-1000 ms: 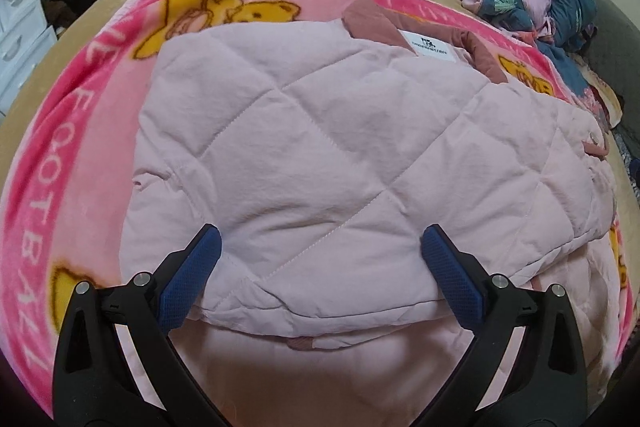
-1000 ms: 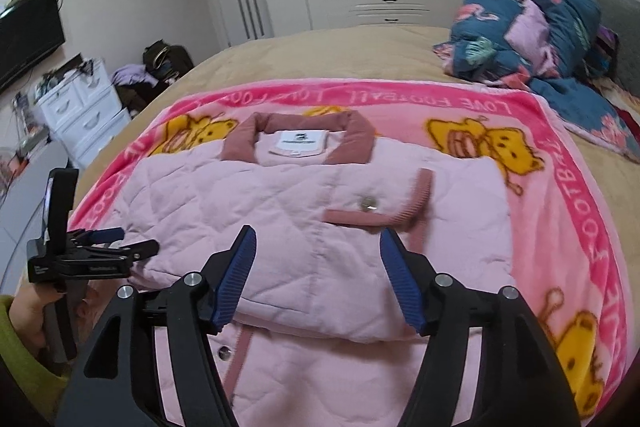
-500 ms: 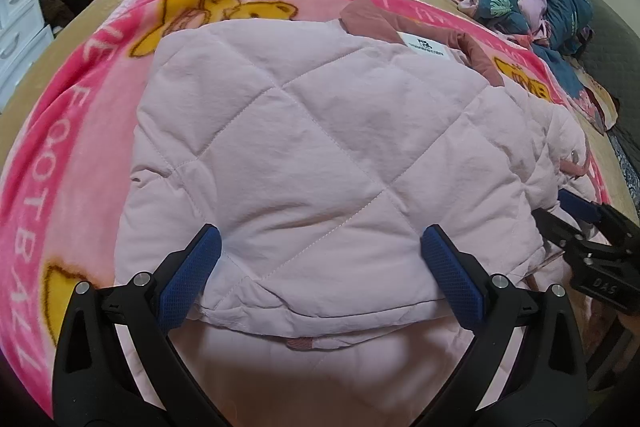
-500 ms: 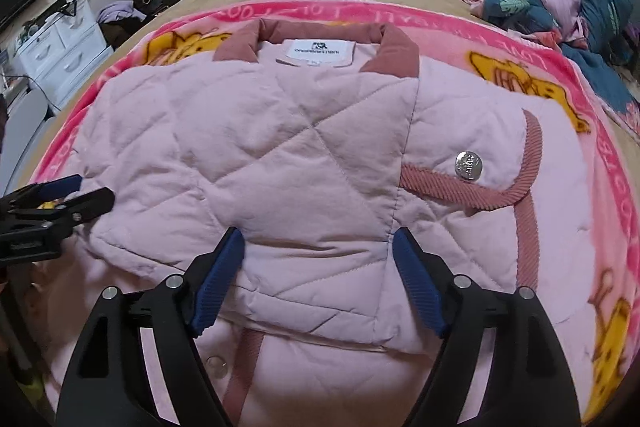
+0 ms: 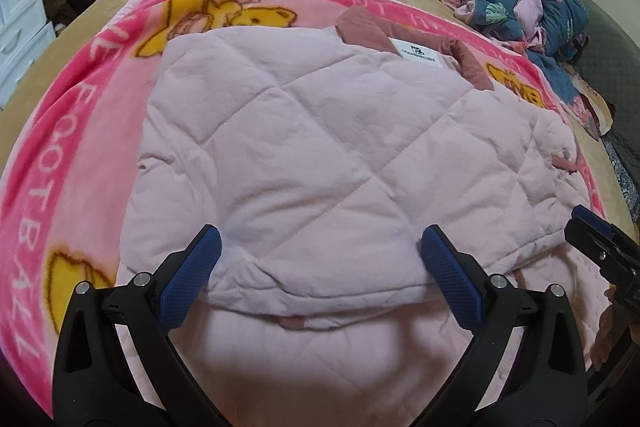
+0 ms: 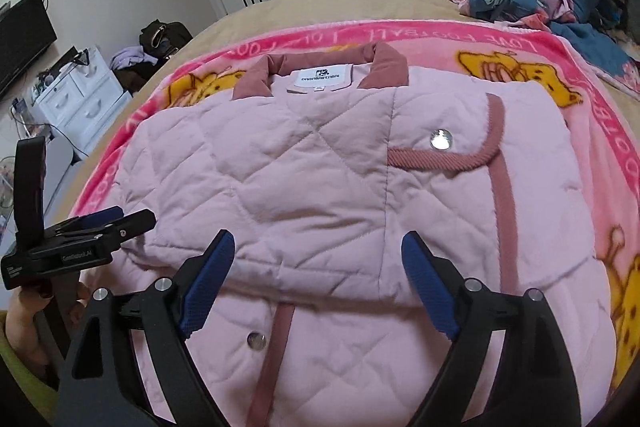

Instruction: Fold large clothes

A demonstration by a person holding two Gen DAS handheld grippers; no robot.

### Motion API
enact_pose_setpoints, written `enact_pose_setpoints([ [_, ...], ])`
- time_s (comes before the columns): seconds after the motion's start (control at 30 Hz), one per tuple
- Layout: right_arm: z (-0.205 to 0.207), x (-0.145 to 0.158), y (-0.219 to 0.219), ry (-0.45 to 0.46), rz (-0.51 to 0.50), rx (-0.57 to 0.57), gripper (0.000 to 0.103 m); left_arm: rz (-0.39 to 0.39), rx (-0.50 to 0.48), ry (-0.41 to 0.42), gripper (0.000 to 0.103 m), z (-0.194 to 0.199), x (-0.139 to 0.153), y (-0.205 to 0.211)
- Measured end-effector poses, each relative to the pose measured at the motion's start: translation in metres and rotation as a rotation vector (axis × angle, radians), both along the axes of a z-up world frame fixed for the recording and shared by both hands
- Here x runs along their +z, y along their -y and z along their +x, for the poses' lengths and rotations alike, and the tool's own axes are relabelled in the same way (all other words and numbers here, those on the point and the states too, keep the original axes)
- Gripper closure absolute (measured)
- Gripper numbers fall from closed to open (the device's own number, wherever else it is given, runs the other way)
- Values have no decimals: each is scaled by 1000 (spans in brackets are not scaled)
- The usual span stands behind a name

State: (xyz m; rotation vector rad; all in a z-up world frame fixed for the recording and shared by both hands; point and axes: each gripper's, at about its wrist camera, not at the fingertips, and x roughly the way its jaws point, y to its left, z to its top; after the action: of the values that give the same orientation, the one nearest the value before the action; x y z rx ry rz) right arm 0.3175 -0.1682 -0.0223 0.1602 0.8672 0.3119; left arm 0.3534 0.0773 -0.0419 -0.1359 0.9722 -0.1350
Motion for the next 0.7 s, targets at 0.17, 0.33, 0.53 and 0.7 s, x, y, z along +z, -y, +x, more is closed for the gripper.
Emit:
enact_pose_setpoints([
  [0.17, -13, 10, 6, 23, 34, -18, 7, -23, 10, 0, 9, -10, 8, -1],
  [0.33, -22, 16, 9, 26, 31, -23, 7, -54, 6, -5, 9, -19, 15, 0],
  [0.53, -33, 25, 13, 36, 37, -29, 7, -52, -4, 10, 9, -31, 26, 4],
  [0.7, -44, 37, 17, 54, 46, -36, 7, -58, -9, 45, 9, -43, 44, 6],
])
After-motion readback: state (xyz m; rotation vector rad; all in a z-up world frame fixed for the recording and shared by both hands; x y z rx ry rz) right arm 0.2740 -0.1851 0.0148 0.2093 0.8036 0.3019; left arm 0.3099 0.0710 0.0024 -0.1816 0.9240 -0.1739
